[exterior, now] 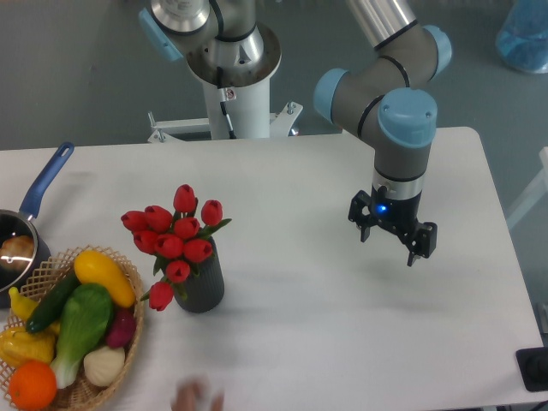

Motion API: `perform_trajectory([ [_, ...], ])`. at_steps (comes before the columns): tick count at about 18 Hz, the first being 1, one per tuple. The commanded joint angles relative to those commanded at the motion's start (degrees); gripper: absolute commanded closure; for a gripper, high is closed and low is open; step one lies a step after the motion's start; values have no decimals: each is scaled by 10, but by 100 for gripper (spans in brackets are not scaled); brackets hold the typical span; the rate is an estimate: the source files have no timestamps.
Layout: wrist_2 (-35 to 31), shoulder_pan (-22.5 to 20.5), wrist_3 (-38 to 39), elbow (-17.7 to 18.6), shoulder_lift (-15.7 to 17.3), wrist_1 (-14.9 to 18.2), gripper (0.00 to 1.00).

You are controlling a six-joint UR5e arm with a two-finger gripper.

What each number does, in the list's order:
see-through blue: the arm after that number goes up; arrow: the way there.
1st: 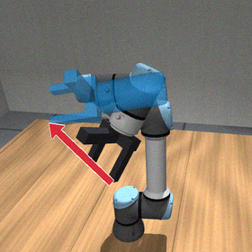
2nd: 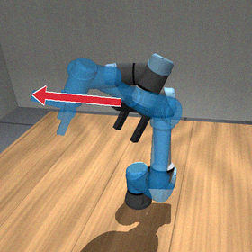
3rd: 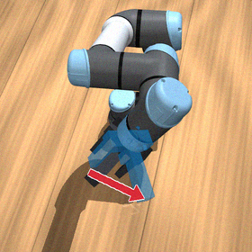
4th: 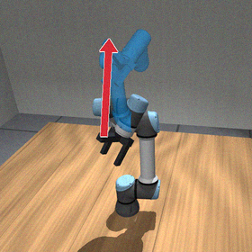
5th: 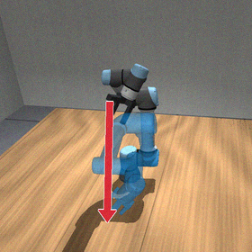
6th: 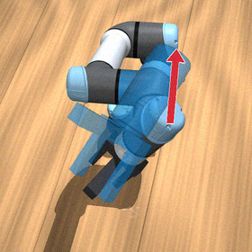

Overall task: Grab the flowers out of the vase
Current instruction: 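Move the open gripper toward the red tulips in the black vase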

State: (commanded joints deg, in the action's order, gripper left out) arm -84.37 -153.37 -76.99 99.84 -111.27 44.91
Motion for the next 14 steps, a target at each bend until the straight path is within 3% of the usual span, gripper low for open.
perform_trajectory([
  [9,3,9,4,2,2,-4,0],
  [14,4,11,-2,35,27,-4,0],
])
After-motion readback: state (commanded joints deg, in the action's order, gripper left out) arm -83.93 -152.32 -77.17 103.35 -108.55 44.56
